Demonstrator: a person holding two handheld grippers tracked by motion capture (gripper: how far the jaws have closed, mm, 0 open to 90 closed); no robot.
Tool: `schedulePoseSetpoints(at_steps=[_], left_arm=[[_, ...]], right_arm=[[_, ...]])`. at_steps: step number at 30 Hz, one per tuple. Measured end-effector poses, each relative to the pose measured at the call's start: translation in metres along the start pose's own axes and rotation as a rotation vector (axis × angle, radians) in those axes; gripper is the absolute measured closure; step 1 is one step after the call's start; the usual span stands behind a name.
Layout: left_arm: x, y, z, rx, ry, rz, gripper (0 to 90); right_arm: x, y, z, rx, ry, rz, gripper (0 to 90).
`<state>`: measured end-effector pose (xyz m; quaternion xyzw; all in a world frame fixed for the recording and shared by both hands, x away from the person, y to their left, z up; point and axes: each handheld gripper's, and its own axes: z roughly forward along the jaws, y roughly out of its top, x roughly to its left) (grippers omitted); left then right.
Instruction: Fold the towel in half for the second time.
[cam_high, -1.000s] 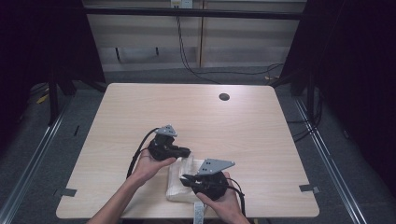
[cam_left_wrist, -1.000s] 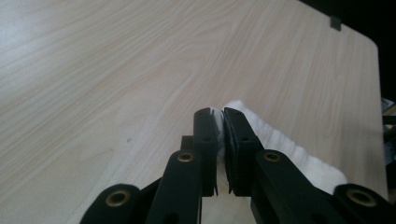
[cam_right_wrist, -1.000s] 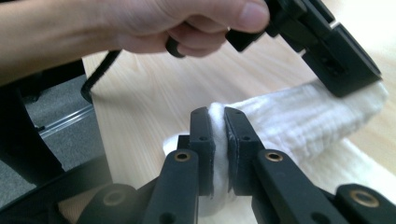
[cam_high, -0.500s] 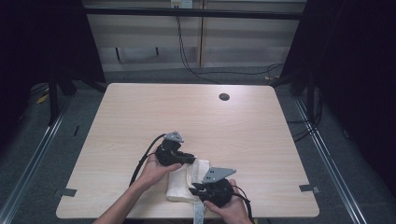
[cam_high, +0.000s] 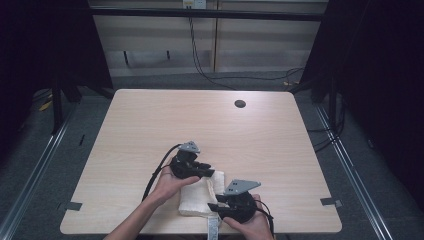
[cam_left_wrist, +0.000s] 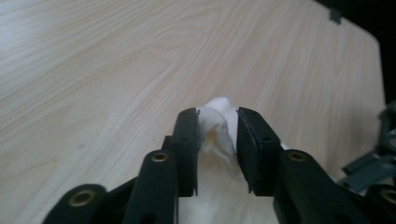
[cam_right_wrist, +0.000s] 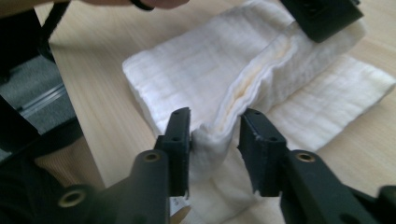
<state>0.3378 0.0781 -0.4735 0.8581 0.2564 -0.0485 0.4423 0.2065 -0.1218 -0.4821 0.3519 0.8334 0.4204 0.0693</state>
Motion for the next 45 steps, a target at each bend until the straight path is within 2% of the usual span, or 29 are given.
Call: schedulePoseSetpoints(at_steps=[2,3,6,10,11,13,17,18,20,22,23,25,27,29,30,33,36,39,41,43,45], left_arm=[[0.001,0.002,-0.007,-0.030,0.020,0.004,61.1],[0.002,0.002,-0.010,-0.053,0.024,0.001,57.4],[0.005,0.003,-0.017,-0.091,0.036,-0.005,51.3],[0.007,0.002,-0.021,-0.083,0.042,0.002,48.6],[0.008,0.001,-0.022,-0.080,0.042,0.001,47.6],[0.008,0.000,-0.024,-0.076,0.056,0.002,46.5],[0.006,-0.003,-0.030,-0.084,0.090,0.009,43.7],[0.005,-0.004,-0.033,-0.092,0.088,0.012,43.5],[0.003,-0.005,-0.037,-0.091,0.095,0.022,42.1],[0.001,-0.007,-0.041,-0.098,0.099,0.020,39.1],[0.000,-0.008,-0.044,-0.099,0.099,0.026,39.1],[-0.004,-0.010,-0.050,-0.081,0.084,0.059,34.7],[-0.007,-0.014,-0.057,-0.085,0.109,0.059,33.8],[-0.008,-0.018,-0.065,-0.087,0.097,0.061,31.8],[-0.008,-0.020,-0.069,-0.081,0.108,0.061,31.5],[-0.009,-0.030,-0.084,-0.088,0.103,0.039,28.9],[-0.011,-0.040,-0.097,-0.081,0.133,0.029,26.9],[-0.014,-0.050,-0.111,-0.100,0.138,-0.005,28.4],[-0.016,-0.056,-0.118,-0.100,0.144,0.001,30.9],[-0.017,-0.063,-0.125,-0.103,0.152,-0.012,31.0],[-0.016,-0.070,-0.131,-0.120,0.155,-0.029,31.0]], right_arm=[[-0.004,0.002,-0.002,-0.017,0.000,0.022,55.1],[-0.007,0.003,-0.003,-0.021,-0.003,0.017,54.2],[-0.014,0.005,-0.004,-0.025,-0.035,0.026,52.8],[-0.025,0.006,-0.001,0.013,-0.102,0.040,62.2],[-0.027,0.007,-0.001,0.029,-0.121,0.031,65.6],[-0.031,0.008,-0.002,0.039,-0.124,0.023,68.2],[-0.038,0.008,-0.010,0.056,-0.173,0.016,66.2],[-0.042,0.008,-0.013,0.053,-0.168,0.038,64.7],[-0.049,0.007,-0.022,0.012,-0.144,0.073,62.9],[-0.052,0.008,-0.038,-0.025,-0.173,0.086,60.0],[-0.052,0.008,-0.038,-0.025,-0.173,0.086,60.0],[-0.055,0.009,-0.049,-0.053,-0.166,0.088,58.5],[-0.057,0.008,-0.056,-0.076,-0.156,0.102,55.2],[-0.058,0.007,-0.061,-0.095,-0.137,0.093,52.7],[-0.058,0.006,-0.064,-0.103,-0.131,0.099,51.6],[-0.059,0.003,-0.071,-0.109,-0.118,0.081,49.9],[-0.061,-0.004,-0.076,-0.094,-0.125,0.083,48.3],[-0.062,-0.011,-0.081,-0.087,-0.123,0.089,47.8],[-0.063,-0.014,-0.084,-0.083,-0.119,0.081,47.6],[-0.064,-0.018,-0.088,-0.070,-0.141,0.064,47.0],[-0.066,-0.021,-0.092,-0.083,-0.149,0.074,46.2]])
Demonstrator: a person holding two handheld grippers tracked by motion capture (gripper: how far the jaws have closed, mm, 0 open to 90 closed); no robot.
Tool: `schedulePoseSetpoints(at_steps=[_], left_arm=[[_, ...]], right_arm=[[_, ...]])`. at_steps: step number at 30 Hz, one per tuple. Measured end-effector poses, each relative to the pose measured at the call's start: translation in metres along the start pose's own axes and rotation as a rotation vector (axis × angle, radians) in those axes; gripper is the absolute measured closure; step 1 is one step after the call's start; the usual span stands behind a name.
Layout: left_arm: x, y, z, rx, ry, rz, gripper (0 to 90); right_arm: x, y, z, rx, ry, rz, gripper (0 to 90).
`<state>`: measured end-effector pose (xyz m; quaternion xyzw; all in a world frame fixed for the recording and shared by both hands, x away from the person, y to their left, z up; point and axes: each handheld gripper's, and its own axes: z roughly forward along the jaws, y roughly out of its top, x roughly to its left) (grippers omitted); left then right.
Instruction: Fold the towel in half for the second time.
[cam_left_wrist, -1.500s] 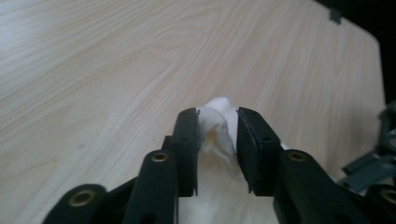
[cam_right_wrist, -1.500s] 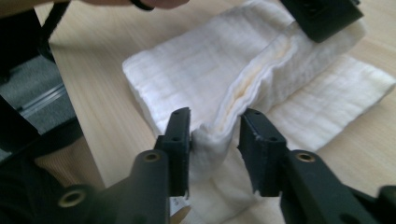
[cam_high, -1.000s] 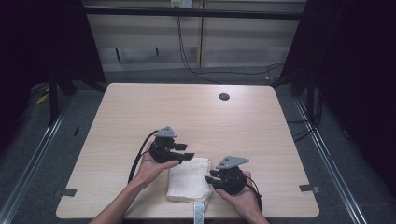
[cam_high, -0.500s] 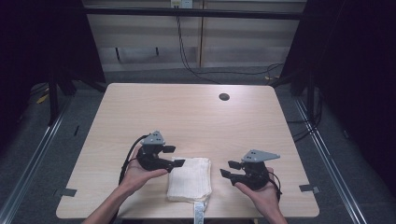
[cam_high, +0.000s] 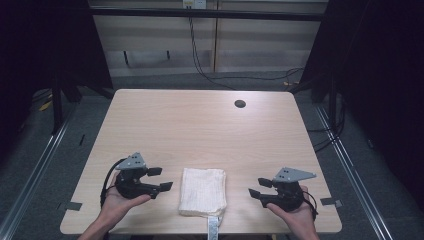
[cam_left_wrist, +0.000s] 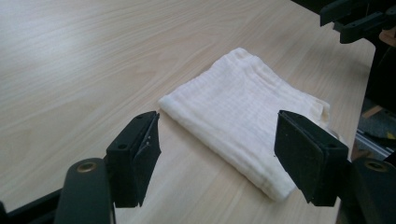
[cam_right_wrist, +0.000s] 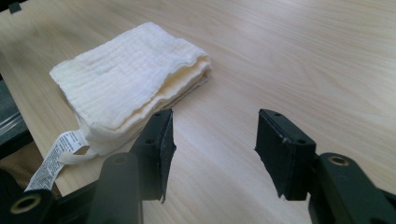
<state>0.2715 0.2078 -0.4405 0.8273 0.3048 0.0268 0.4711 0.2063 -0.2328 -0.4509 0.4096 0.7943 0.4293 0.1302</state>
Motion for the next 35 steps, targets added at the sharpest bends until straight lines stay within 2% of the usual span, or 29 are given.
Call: schedulePoseSetpoints(at_steps=[2,3,6,8,12,16,19,21,22,25,27,29,32,35], left_arm=[[0.001,-0.005,-0.007,-0.003,0.035,-0.006,31.2],[0.002,-0.007,-0.009,-0.011,0.038,-0.022,31.2],[0.005,-0.018,-0.012,0.019,0.078,-0.030,32.1],[0.005,-0.025,-0.015,0.033,0.086,-0.047,32.4],[0.004,-0.035,-0.021,0.051,0.095,-0.049,32.3],[0.002,-0.043,-0.030,0.031,0.108,-0.057,32.0],[0.003,-0.049,-0.035,0.008,0.121,-0.072,31.5],[0.005,-0.052,-0.039,0.011,0.124,-0.068,31.2],[0.007,-0.054,-0.042,0.003,0.139,-0.064,31.4],[0.009,-0.055,-0.051,-0.059,0.159,-0.055,32.2],[0.012,-0.055,-0.051,-0.062,0.171,-0.075,32.0],[0.014,-0.055,-0.050,-0.069,0.186,-0.078,32.0],[0.015,-0.054,-0.041,-0.046,0.189,-0.081,32.0],[0.013,-0.051,-0.034,-0.014,0.178,-0.067,32.1]], right_arm=[[-0.003,-0.003,-0.004,-0.003,-0.010,0.005,45.6],[-0.005,-0.004,-0.005,-0.009,-0.014,0.009,45.4],[-0.011,-0.009,-0.010,-0.010,-0.029,0.029,44.6],[-0.016,-0.011,-0.013,-0.003,-0.040,0.037,43.8],[-0.024,-0.015,-0.018,-0.031,-0.064,0.069,43.1],[-0.029,-0.019,-0.020,-0.054,-0.083,0.086,42.0],[-0.034,-0.023,-0.022,-0.081,-0.101,0.119,40.2],[-0.038,-0.026,-0.025,-0.078,-0.108,0.141,38.8],[-0.039,-0.027,-0.026,-0.079,-0.114,0.149,37.7],[-0.042,-0.030,-0.033,-0.130,-0.157,0.160,36.6],[-0.044,-0.032,-0.036,-0.135,-0.164,0.164,35.7],[-0.045,-0.034,-0.037,-0.132,-0.182,0.171,35.5],[-0.047,-0.038,-0.035,-0.124,-0.190,0.177,34.8],[-0.048,-0.040,-0.032,-0.118,-0.193,0.178,34.0]])
